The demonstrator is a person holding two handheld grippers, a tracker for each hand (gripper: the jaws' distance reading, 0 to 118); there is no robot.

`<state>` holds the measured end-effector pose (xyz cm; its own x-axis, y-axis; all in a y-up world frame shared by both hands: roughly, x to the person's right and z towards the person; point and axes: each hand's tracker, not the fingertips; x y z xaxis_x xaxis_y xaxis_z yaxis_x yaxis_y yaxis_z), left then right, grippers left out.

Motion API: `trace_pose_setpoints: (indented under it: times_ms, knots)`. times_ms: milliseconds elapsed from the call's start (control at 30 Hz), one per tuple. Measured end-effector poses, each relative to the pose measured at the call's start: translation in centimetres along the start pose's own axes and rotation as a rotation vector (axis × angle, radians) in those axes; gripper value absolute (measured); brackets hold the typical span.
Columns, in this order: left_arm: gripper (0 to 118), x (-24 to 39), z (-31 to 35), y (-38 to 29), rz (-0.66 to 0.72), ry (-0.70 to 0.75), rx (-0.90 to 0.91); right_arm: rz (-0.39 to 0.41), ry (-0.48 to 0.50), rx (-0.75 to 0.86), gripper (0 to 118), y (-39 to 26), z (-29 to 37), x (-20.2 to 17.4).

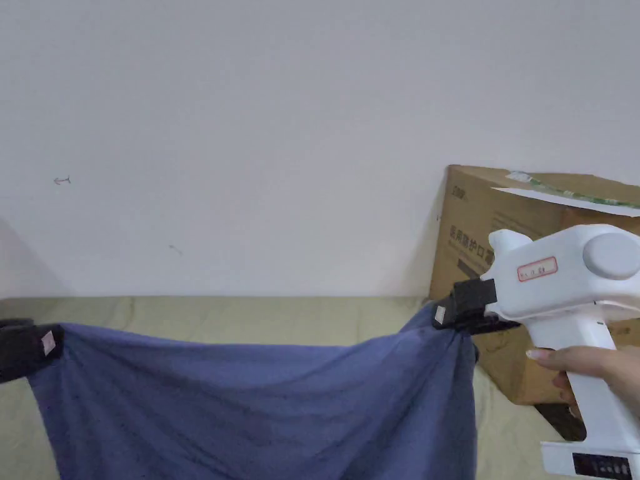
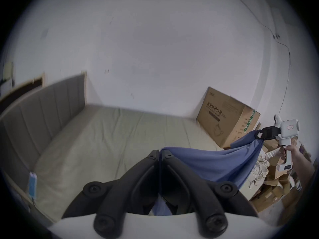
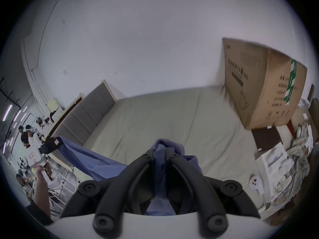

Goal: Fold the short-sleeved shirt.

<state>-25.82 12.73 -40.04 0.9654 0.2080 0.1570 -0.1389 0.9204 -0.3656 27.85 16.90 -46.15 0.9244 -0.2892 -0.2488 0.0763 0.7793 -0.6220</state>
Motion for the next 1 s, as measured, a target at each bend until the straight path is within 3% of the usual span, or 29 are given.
trace_pose_setpoints:
  times_ms: [233,533,667,833,1000]
  knots:
    - [1,2.3,-2.0,10.8,-0.047,0.032,0.140,0.077,-0.045,0.119,11,8.0,2.7,-2.3]
    - [1,1.7,-12.9,17.7,-0.019,0.121,0.168,0.104,-0.171,0.221,11,18.5,-4.5,-2.3]
    - [1,0.8,-18.1,18.7,-0.007,0.179,0.197,0.189,-0.229,0.275,11,21.2,-9.0,-2.4]
    - [1,0.2,-21.8,16.6,-0.060,0.230,0.272,0.223,-0.260,0.298,11,20.1,-14.4,-1.2]
    - [1,-1.1,-25.5,8.4,-0.061,0.214,0.061,0.177,-0.302,0.181,11,12.1,-20.9,1.9]
